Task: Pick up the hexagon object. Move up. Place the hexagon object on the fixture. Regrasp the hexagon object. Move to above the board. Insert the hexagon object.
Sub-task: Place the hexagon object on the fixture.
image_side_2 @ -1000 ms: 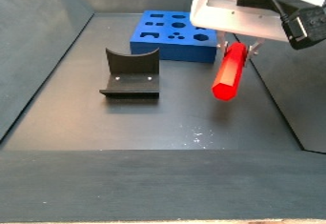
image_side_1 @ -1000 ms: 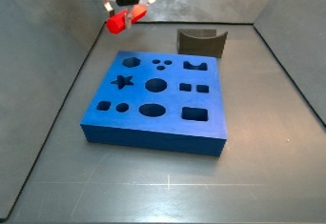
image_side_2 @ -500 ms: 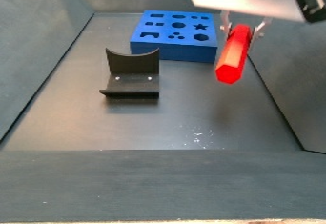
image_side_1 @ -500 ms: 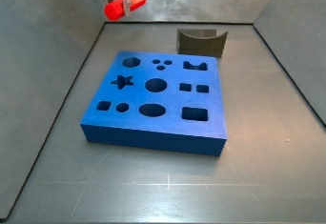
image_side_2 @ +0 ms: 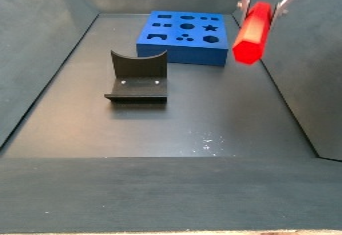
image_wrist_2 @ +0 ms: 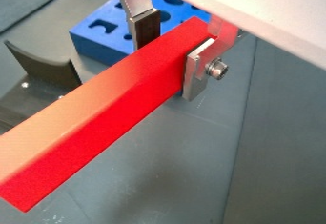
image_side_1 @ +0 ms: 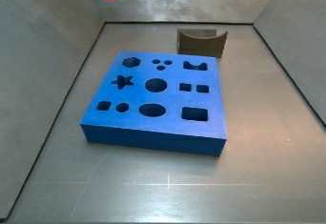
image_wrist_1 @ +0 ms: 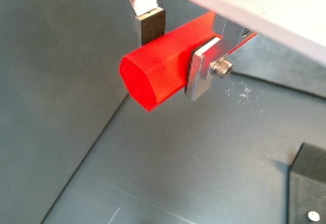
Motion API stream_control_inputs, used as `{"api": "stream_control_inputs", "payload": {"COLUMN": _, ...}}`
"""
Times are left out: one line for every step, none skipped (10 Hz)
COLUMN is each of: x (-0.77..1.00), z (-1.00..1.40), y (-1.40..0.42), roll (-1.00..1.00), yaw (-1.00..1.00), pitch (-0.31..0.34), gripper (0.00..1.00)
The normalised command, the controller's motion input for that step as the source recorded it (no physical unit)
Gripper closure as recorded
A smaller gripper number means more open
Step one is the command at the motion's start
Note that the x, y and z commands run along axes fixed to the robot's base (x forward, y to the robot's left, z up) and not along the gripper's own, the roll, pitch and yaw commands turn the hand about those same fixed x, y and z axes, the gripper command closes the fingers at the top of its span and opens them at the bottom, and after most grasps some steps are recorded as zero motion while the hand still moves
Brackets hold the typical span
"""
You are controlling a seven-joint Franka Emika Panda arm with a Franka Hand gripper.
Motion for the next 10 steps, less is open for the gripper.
{"api": "stream_control_inputs", "payload": {"x": 0.0, "z": 0.3, "y": 0.01, "roll": 0.08, "yaw": 0.01, "pitch": 0.078, "gripper": 1.0}}
{"api": "stream_control_inputs", "payload": {"x": 0.0, "z": 0.21, "y": 0.01, "roll": 0.08, "yaw": 0.02, "pitch": 0.079, "gripper": 1.0}}
{"api": "stream_control_inputs", "payload": {"x": 1.0, "z": 0.13, "y": -0.22, "roll": 0.19, "yaw": 1.0, "pitch": 0.149, "gripper": 1.0}}
{"api": "stream_control_inputs", "payload": {"x": 1.0, "z": 0.12, "y": -0.22, "roll": 0.19, "yaw": 1.0, "pitch": 0.157, "gripper": 1.0}}
{"api": "stream_control_inputs", "payload": {"x": 1.0, "z": 0.11, "y": -0.2, "roll": 0.22, "yaw": 1.0, "pitch": 0.217, "gripper": 1.0}}
{"api": "stream_control_inputs", "payload": {"x": 1.0, "z": 0.1, "y": -0.17, "roll": 0.23, "yaw": 0.93, "pitch": 0.241, "gripper": 1.0}}
{"api": "stream_control_inputs", "payload": {"x": 1.0, "z": 0.09, "y": -0.16, "roll": 0.19, "yaw": 0.59, "pitch": 0.187, "gripper": 1.0}}
{"api": "stream_control_inputs", "payload": {"x": 1.0, "z": 0.08, "y": -0.15, "roll": 0.18, "yaw": 0.45, "pitch": 0.161, "gripper": 1.0}}
{"api": "stream_control_inputs", "payload": {"x": 1.0, "z": 0.07, "y": -0.13, "roll": 0.14, "yaw": 0.21, "pitch": 0.122, "gripper": 1.0}}
{"api": "stream_control_inputs", "payload": {"x": 1.0, "z": 0.07, "y": -0.12, "roll": 0.13, "yaw": 0.15, "pitch": 0.111, "gripper": 1.0}}
